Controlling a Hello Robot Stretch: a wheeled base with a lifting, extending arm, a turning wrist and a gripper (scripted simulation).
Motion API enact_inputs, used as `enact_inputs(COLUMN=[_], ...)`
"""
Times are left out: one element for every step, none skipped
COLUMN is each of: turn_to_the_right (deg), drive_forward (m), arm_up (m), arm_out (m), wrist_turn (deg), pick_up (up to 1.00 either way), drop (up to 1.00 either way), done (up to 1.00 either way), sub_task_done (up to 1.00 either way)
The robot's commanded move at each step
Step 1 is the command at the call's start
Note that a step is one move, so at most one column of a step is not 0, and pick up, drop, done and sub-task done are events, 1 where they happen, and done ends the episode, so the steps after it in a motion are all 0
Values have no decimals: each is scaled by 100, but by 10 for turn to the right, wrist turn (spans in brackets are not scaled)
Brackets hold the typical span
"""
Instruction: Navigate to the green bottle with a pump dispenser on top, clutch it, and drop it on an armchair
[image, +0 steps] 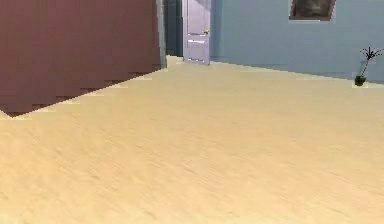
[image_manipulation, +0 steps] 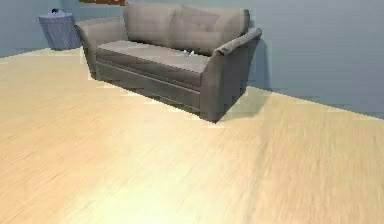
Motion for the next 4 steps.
enact_inputs(turn_to_the_right=[0,0,-30,0], drive_forward=[100,100,0,100], arm_up=[0,0,0,0], arm_out=[0,0,0,0], wrist_turn=[0,0,0,0], pick_up=[0,0,0,0], drop=[0,0,0,0], done=[0,0,0,0], sub_task_done=[0,0,0,0])
